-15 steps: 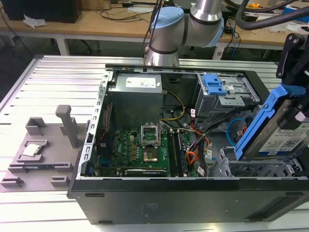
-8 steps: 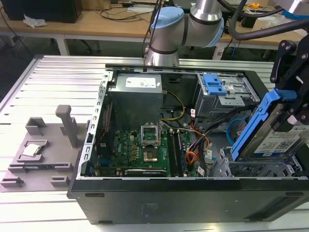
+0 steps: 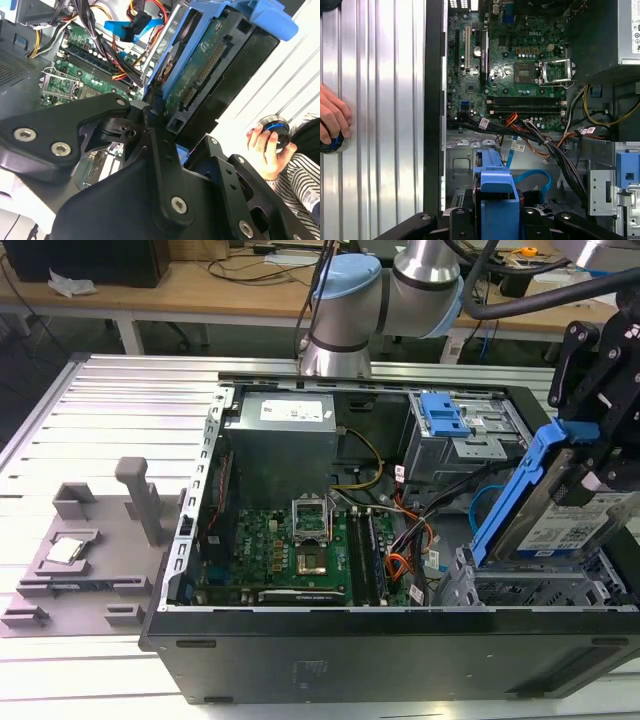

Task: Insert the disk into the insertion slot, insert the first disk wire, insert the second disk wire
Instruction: 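Insert the disk into the insertion slot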

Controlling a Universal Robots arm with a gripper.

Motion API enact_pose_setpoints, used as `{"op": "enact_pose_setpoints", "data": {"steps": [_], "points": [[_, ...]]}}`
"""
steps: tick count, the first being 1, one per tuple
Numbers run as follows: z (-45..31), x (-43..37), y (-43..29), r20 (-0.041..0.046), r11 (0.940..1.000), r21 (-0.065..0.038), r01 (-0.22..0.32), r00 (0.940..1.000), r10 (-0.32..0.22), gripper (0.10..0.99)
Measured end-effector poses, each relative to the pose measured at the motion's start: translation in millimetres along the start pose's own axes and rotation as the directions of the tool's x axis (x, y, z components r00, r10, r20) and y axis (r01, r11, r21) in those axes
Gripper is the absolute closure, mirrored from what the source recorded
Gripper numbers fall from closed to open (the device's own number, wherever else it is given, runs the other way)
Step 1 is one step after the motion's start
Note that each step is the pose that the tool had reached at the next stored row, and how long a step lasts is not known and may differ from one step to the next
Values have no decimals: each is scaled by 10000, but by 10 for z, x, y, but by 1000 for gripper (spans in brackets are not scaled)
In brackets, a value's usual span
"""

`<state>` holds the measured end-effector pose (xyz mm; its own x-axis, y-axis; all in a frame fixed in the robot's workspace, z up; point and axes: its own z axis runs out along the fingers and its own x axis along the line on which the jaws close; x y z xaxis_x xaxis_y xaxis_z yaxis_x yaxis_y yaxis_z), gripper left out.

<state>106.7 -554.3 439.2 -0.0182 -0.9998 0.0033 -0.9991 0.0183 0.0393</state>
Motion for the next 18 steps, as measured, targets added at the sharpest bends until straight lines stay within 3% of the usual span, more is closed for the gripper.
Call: {"op": "enact_pose_setpoints", "data": {"steps": [6,18], "points": [[133,-5,-5,-1,10000,0,0,10000,0,722],[477,-6,-18,-3,10000,0,0,10000,0,722]]}}
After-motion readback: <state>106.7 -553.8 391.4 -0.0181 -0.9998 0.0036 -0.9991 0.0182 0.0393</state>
